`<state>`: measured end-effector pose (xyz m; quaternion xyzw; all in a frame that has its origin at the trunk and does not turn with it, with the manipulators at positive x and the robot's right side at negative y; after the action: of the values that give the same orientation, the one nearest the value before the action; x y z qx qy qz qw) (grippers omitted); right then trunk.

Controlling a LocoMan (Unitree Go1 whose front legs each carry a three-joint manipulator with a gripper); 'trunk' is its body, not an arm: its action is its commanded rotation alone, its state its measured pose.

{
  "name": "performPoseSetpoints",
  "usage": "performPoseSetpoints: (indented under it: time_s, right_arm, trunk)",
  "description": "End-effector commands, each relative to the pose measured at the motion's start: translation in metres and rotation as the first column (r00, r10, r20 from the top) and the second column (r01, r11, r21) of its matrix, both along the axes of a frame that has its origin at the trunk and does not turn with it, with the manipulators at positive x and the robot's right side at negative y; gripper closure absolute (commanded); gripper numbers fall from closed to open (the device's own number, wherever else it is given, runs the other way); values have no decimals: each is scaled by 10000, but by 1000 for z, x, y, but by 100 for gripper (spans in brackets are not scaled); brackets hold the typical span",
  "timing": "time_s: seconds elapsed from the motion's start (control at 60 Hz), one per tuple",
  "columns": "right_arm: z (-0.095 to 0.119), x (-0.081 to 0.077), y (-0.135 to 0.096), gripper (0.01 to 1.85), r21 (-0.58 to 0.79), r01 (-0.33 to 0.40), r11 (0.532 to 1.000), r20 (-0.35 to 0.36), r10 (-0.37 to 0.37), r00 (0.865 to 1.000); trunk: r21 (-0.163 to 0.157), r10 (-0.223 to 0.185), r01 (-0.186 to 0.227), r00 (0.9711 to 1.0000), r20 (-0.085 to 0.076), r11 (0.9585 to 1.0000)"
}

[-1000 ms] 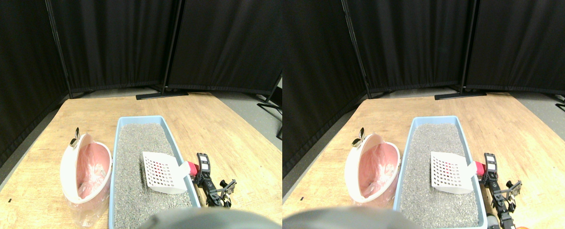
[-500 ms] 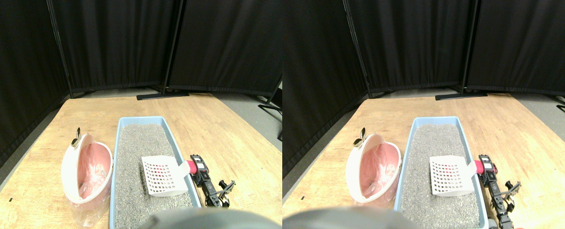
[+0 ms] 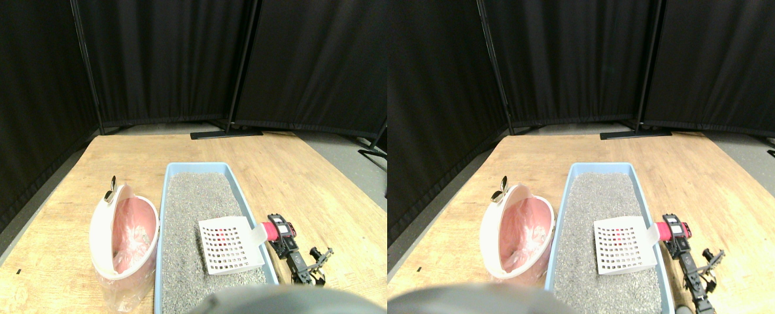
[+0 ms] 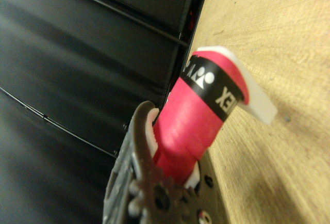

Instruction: Scoop (unimanual)

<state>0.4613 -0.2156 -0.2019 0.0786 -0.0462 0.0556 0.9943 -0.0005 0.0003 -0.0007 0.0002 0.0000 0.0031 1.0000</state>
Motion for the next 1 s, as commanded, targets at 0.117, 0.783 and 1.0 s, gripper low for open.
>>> performPoseSetpoints:
  time_s: [0.117,0.783,1.0]
  right_arm:
    - [36,-2,2,181,-1027,-241,9944,1356,380,9900]
    - [103,14,17,181,-3358,-1117,9353,1817,1807,9666]
    - [108,22,15,181,-4342,-1020,8950,1574,1869,9697]
  trunk:
    - [-128,115,-114,9999,13,9999]
    - [-784,682,-664,9975,202,9947]
    - [-926,805,-787,9966,157,9926]
